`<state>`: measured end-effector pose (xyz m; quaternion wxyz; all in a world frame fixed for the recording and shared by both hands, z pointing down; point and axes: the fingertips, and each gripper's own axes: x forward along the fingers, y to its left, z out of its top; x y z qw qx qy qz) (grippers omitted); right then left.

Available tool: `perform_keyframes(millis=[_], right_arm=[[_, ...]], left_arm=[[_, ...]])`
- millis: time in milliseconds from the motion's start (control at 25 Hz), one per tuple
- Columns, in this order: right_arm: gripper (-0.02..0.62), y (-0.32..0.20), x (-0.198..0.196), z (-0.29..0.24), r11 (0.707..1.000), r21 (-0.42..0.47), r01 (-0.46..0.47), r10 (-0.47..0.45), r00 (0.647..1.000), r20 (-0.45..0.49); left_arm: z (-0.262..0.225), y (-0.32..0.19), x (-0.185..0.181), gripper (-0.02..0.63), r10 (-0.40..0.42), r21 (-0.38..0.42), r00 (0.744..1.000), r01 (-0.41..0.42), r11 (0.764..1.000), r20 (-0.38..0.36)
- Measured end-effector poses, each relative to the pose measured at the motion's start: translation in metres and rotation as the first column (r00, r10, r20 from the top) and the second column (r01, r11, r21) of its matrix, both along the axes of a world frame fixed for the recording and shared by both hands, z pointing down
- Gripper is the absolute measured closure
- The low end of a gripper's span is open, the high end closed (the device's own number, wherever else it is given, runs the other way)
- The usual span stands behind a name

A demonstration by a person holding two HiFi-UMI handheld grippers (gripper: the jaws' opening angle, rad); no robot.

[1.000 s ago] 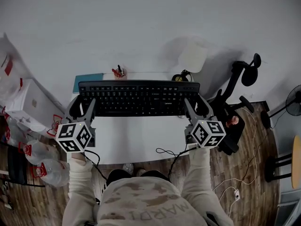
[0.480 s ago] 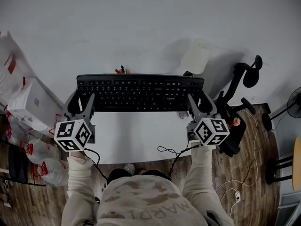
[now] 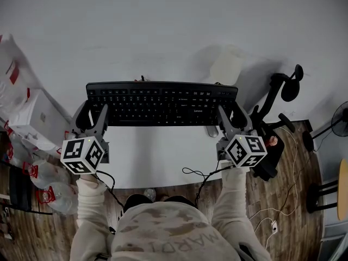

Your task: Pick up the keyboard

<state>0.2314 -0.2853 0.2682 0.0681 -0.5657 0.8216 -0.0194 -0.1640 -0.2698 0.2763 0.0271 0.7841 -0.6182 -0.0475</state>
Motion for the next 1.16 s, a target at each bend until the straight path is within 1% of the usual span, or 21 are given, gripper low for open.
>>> perform_keyframes(millis=[280,760,1160], right_arm=[[0.342,0.0021,-0.0003,-0.0035,1.000,0.016,0.004,-0.004,1.000,-0.005],[0.342,-0.0007,-0.0003,0.0006,1.000,0.011,0.003,-0.003,1.000,-0.001],[0.342,0.0021,0.0000,0.0019,1.000,0.024,0.001,-0.001,1.000,0.002]], left_arm=[[-0.0001,0.0021,-0.0001,0.345,-0.002,0.007,1.000,0.002,1.000,-0.008],[0.0010,-0.0011,-0.0002,0.345,-0.004,0.008,1.000,0.004,1.000,-0.003],[0.0011,0.0002,0.0001,0.345,-0.002,0.018,1.000,0.002,1.000,-0.002]])
